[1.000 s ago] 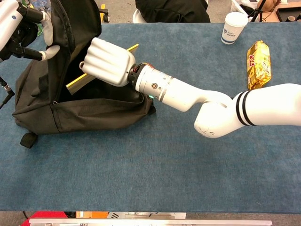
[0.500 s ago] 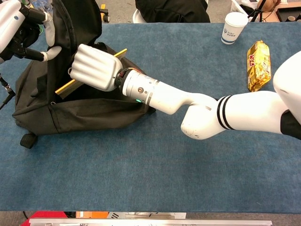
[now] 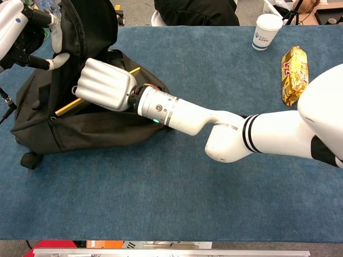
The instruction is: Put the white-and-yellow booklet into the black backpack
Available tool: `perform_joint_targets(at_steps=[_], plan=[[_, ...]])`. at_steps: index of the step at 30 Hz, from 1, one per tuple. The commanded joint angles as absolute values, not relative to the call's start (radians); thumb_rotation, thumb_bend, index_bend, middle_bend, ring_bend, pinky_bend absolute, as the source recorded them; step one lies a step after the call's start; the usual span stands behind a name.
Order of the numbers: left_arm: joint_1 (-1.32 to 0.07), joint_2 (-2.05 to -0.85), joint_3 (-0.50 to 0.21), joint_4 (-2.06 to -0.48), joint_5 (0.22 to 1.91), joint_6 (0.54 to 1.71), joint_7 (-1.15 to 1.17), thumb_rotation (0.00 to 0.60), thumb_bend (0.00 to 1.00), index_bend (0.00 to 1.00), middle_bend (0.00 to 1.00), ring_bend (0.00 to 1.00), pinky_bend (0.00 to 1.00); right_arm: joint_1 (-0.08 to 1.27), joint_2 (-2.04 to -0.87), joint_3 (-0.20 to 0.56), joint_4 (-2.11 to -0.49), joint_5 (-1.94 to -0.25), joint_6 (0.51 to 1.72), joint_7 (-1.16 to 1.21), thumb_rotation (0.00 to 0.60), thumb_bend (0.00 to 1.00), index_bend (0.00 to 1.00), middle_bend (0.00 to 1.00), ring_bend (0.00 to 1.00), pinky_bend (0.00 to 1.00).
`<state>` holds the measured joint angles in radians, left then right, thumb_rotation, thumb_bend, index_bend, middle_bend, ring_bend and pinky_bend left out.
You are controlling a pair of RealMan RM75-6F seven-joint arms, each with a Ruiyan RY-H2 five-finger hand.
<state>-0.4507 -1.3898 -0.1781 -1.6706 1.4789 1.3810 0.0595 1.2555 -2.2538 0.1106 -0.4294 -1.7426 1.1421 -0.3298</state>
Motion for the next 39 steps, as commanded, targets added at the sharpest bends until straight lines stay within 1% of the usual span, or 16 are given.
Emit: perform_joint_targets(at_steps=[1,4,6,8,9,10,11,15,16,18,26,30,34,35,37,39], plan=[[-0.45,-1.389,-0.178,-1.671,1.478,1.381,0.059,0.6,0.41,0.71,0.81,0.87,1.0,1.249,-2.264,0.093,-0.402,-1.744,1.147,-0.299,0.6,0.43,0.89,0.71,0.68,0.82],[-0.45,-1.389,-0.178,-1.669,1.476,1.38,0.059,0.6,0.41,0.71,0.81,0.87,1.0,1.244,-2.269,0.086,-0.384,-1.738,1.139,-0.288,0.6,0.41,0.89,0.71,0.67,0.82],[-0.45,-1.39,-0.178,-1.668,1.475,1.378,0.059,0.6,0.41,0.71,0.81,0.87,1.0,1.24,-2.269,0.089,-0.382,-1.726,1.127,-0.286,0.6,0.4,0.89,0.68,0.65,0.82],[-0.451,-1.391,-0.178,-1.667,1.475,1.377,0.059,0.6,0.41,0.71,0.81,0.87,1.0,1.236,-2.268,0.097,-0.388,-1.709,1.105,-0.29,0.6,0.39,0.84,0.65,0.62,0.79],[-0.451,-1.392,-0.177,-1.667,1.475,1.376,0.059,0.6,0.41,0.71,0.81,0.87,1.0,1.234,-2.267,0.101,-0.393,-1.702,1.097,-0.295,0.6,0.38,0.79,0.62,0.6,0.77],[-0.451,-1.392,-0.177,-1.667,1.475,1.376,0.059,0.6,0.41,0.71,0.81,0.87,1.0,1.232,-2.264,0.105,-0.399,-1.693,1.086,-0.307,0.6,0.37,0.72,0.58,0.56,0.74],[-0.451,-1.392,-0.177,-1.666,1.475,1.375,0.06,0.6,0.41,0.71,0.81,0.86,1.0,1.23,-2.261,0.107,-0.408,-1.686,1.078,-0.312,0.6,0.36,0.68,0.56,0.54,0.72],[-0.45,-1.391,-0.178,-1.667,1.474,1.376,0.06,0.6,0.41,0.71,0.81,0.86,1.0,1.22,-2.247,0.128,-0.457,-1.651,1.043,-0.354,0.6,0.29,0.44,0.46,0.44,0.63],[-0.45,-1.39,-0.178,-1.668,1.474,1.377,0.06,0.6,0.41,0.71,0.81,0.86,1.0,1.218,-2.243,0.132,-0.469,-1.645,1.038,-0.366,0.6,0.28,0.41,0.44,0.42,0.62],[-0.448,-1.389,-0.178,-1.669,1.474,1.379,0.06,0.6,0.41,0.71,0.81,0.86,1.0,1.214,-2.229,0.136,-0.499,-1.636,1.032,-0.39,0.6,0.26,0.38,0.43,0.4,0.61],[-0.446,-1.384,-0.177,-1.671,1.474,1.378,0.061,0.6,0.41,0.71,0.81,0.86,1.0,1.193,-2.152,0.136,-0.624,-1.629,1.041,-0.424,0.6,0.26,0.38,0.43,0.39,0.61],[-0.445,-1.382,-0.177,-1.674,1.474,1.378,0.064,0.6,0.41,0.71,0.81,0.86,1.0,1.177,-2.106,0.137,-0.699,-1.624,1.045,-0.434,0.6,0.26,0.38,0.44,0.4,0.61],[-0.445,-1.379,-0.177,-1.676,1.473,1.378,0.067,0.6,0.41,0.71,0.81,0.86,1.0,1.16,-2.051,0.121,-0.771,-1.635,1.05,-0.451,0.6,0.26,0.39,0.46,0.41,0.62],[-0.445,-1.378,-0.177,-1.677,1.473,1.377,0.067,0.6,0.41,0.71,0.81,0.86,1.0,1.153,-2.032,0.115,-0.794,-1.64,1.054,-0.456,0.6,0.26,0.4,0.47,0.42,0.63],[-0.444,-1.378,-0.177,-1.677,1.474,1.378,0.067,0.6,0.41,0.71,0.81,0.86,1.0,1.143,-2.006,0.108,-0.826,-1.647,1.065,-0.46,0.6,0.26,0.45,0.49,0.45,0.66],[-0.445,-1.378,-0.176,-1.677,1.475,1.377,0.069,0.6,0.41,0.71,0.81,0.86,1.0,1.131,-1.982,0.098,-0.851,-1.656,1.077,-0.466,0.6,0.27,0.56,0.54,0.51,0.71]])
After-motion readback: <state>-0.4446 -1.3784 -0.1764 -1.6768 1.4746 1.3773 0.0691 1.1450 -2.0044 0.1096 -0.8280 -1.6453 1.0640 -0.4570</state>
